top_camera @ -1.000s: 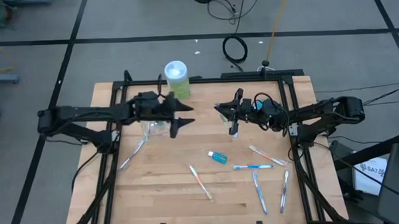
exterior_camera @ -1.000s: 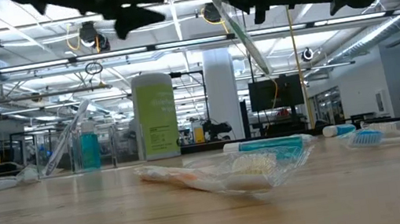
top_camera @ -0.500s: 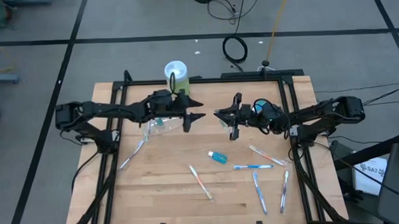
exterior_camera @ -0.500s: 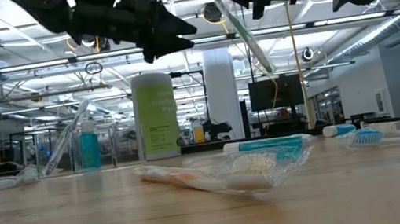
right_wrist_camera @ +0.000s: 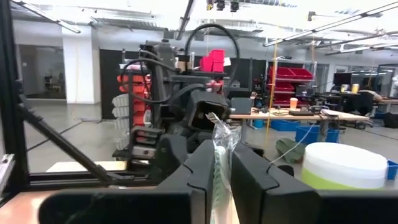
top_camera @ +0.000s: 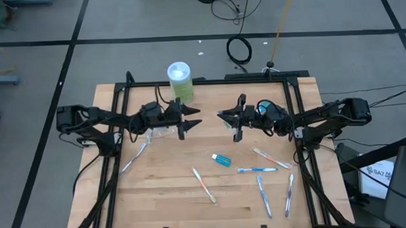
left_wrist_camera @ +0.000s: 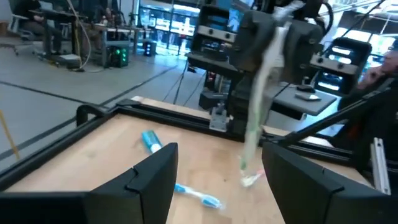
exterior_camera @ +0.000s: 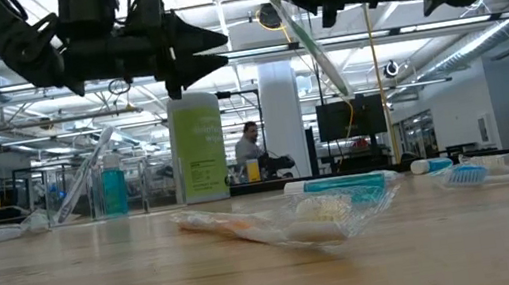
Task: Pick & Place toothbrushing station
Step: Put the right green toothbrush into the transparent organizer
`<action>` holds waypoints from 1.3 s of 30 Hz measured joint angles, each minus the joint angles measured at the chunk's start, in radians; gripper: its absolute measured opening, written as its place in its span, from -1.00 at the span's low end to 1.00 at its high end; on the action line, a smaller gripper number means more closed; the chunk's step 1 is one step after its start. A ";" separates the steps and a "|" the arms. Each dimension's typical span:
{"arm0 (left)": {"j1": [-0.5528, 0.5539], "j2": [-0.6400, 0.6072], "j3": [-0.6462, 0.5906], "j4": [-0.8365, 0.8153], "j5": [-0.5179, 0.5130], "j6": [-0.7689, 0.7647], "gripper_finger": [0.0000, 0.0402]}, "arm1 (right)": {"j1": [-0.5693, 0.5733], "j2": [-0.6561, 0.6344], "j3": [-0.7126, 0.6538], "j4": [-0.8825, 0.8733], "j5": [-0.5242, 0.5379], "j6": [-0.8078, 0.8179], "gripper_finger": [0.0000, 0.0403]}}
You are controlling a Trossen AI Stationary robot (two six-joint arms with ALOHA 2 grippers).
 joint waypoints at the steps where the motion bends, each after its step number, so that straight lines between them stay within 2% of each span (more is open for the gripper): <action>1: -0.004 0.000 0.000 0.000 -0.019 0.000 0.20 | -0.005 0.000 0.000 0.001 -0.001 0.000 -0.85; 5: -0.021 0.000 0.003 -0.004 -0.108 0.017 0.20 | -0.011 0.000 0.000 0.008 0.000 0.007 -0.86; 12: -0.048 0.028 0.090 -0.015 -0.070 0.024 0.20 | -0.018 0.000 0.000 0.038 0.002 0.008 -0.85; 17: -0.070 0.130 0.203 -0.012 -0.028 0.010 0.20 | -0.017 0.000 0.000 0.044 0.001 0.006 -0.86; 24: -0.068 0.255 0.328 -0.014 -0.027 -0.018 0.20 | -0.017 0.000 0.000 0.047 0.001 0.004 -0.85; 39: -0.071 0.291 0.382 -0.016 -0.025 0.016 0.20 | -0.018 0.000 0.000 0.015 0.001 0.007 -0.85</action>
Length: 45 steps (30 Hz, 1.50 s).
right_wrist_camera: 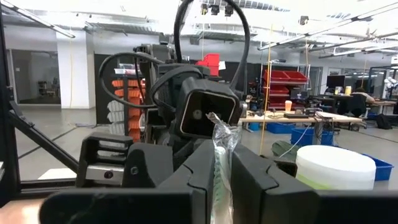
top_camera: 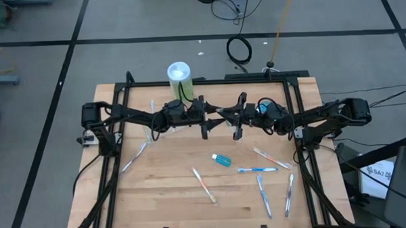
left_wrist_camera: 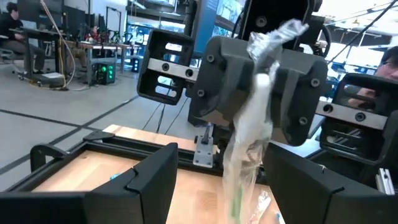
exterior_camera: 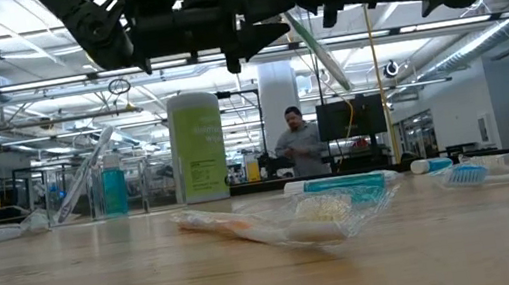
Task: Pick & Place toothbrushing station
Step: Put the right green toothbrush into the transparent organizer
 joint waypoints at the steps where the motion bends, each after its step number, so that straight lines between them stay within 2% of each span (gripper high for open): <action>1: 0.001 0.000 0.000 -0.003 0.000 0.000 0.20 | 0.000 0.000 0.000 -0.007 0.000 0.000 -0.85; 4: 0.001 0.000 0.000 -0.004 0.001 0.007 0.16 | 0.002 0.000 0.000 -0.017 0.001 0.000 -0.85; 6: 0.001 0.000 0.000 -0.003 0.012 0.008 0.07 | 0.002 0.000 0.000 -0.016 0.000 0.000 -0.85; 14: 0.007 0.000 0.000 -0.002 0.035 0.008 -0.55 | 0.002 0.000 0.000 -0.018 0.004 0.000 -0.85; 21: 0.007 0.000 0.000 -0.016 0.035 0.008 -0.92 | 0.002 0.000 0.000 -0.035 0.009 -0.025 -0.84; 24: 0.007 0.000 0.000 -0.025 0.030 0.008 -0.95 | 0.000 0.000 0.000 -0.044 0.011 -0.030 -0.84; 28: 0.014 -0.016 0.000 -0.091 0.028 0.007 -0.87 | 0.000 0.001 0.000 -0.055 0.009 -0.035 -0.79; 33: 0.038 -0.092 -0.001 -0.258 0.022 0.007 -0.94 | 0.000 0.001 0.000 -0.063 0.005 -0.082 -0.54; 36: 0.051 -0.157 -0.002 -0.360 0.003 0.018 -0.96 | 0.001 0.001 0.000 -0.069 0.042 -0.090 -0.33; 41: 0.062 -0.281 -0.001 -0.607 -0.126 0.060 -0.89 | 0.000 0.000 0.000 -0.069 0.079 -0.090 -0.04; 45: 0.063 -0.392 -0.002 -0.762 -0.222 0.080 -0.95 | 0.000 0.000 0.000 -0.077 0.079 -0.089 0.11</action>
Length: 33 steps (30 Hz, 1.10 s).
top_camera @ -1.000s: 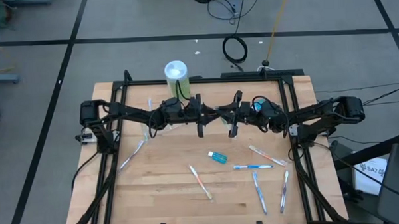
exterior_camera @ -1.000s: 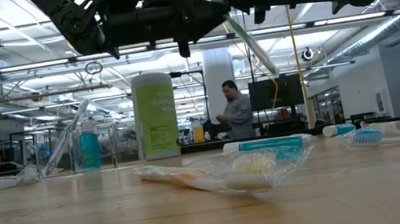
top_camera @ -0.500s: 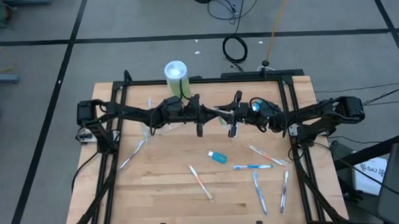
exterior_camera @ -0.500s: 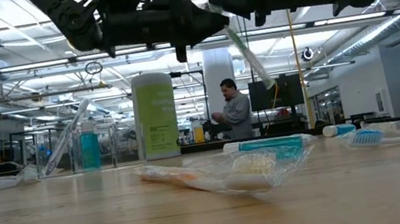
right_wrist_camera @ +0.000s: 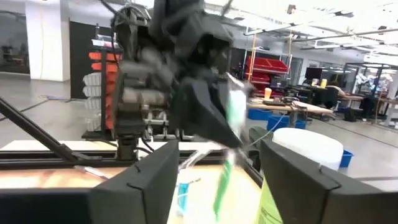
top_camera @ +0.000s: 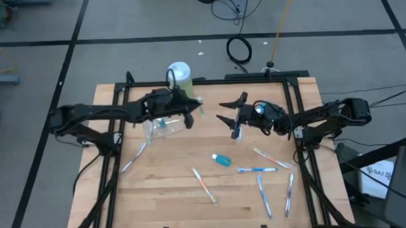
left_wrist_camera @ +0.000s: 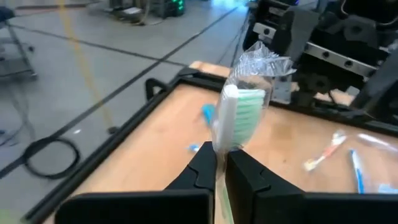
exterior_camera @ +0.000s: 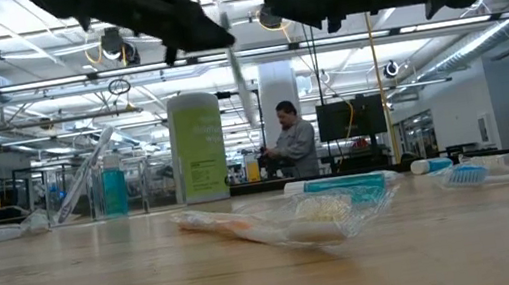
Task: Pick & Place toothbrushing station
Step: Put the right green toothbrush into the transparent organizer
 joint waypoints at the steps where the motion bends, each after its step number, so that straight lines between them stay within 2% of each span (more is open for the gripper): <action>1: 0.000 -0.026 0.000 -0.033 -0.015 0.000 -0.96 | 0.000 0.000 0.000 -0.002 0.001 0.000 0.13; 9: 0.001 -0.220 0.000 -0.300 -0.156 -0.026 -0.92 | 0.000 0.000 0.000 -0.010 0.002 0.000 0.17; 12: 0.008 -0.270 0.000 -0.382 -0.199 -0.052 -0.97 | -0.002 0.000 0.000 -0.009 0.004 -0.001 0.15; 15: 0.020 -0.288 0.000 -0.483 -0.237 -0.097 -0.93 | -0.006 0.000 0.000 -0.014 0.003 -0.012 0.15; 19: 0.032 -0.256 0.000 -0.580 -0.288 -0.154 -0.91 | -0.014 0.000 0.000 -0.025 0.004 -0.014 0.16; 23: 0.032 -0.172 0.000 -0.549 -0.296 -0.154 -0.97 | -0.021 0.000 0.000 -0.029 0.004 -0.011 0.15; 26: 0.034 -0.120 0.001 -0.505 -0.297 -0.157 -0.93 | -0.021 0.000 0.000 -0.032 0.004 -0.012 0.15; 29: 0.039 -0.071 0.000 -0.520 -0.299 -0.227 -0.86 | -0.021 0.000 0.000 -0.038 0.004 -0.012 0.16; 33: 0.044 -0.034 0.000 -0.541 -0.322 -0.289 -0.87 | -0.021 0.000 0.000 -0.048 0.004 -0.012 0.17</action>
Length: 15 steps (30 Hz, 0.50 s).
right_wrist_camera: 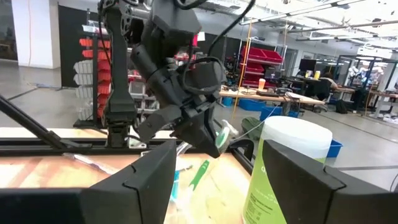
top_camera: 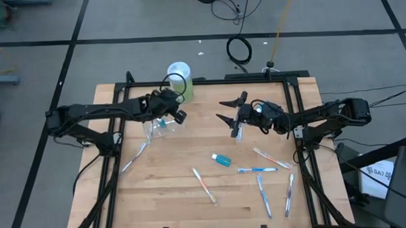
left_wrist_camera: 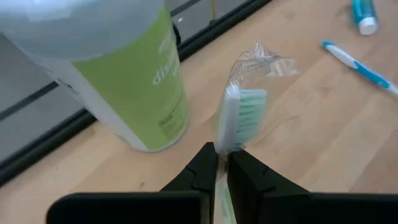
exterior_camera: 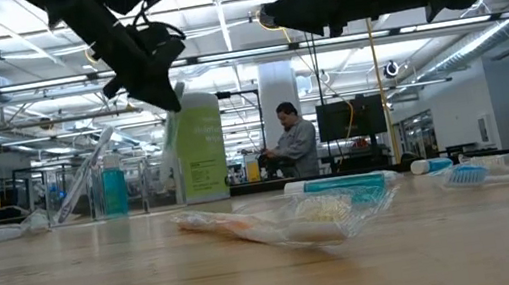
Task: Pick & Place toothbrushing station
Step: Put the right green toothbrush into the transparent organizer
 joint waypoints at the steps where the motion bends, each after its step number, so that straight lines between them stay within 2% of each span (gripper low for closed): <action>1: 0.000 0.008 0.000 -0.001 0.000 -0.009 -0.88 | 0.000 0.000 0.000 -0.007 0.000 -0.001 0.16; 7: 0.000 0.047 0.000 -0.004 0.000 -0.026 -0.87 | -0.004 0.000 0.000 -0.006 0.000 -0.002 0.16; 15: 0.000 0.084 0.000 -0.005 0.045 -0.022 -0.54 | -0.007 0.000 0.000 0.013 0.000 -0.012 0.15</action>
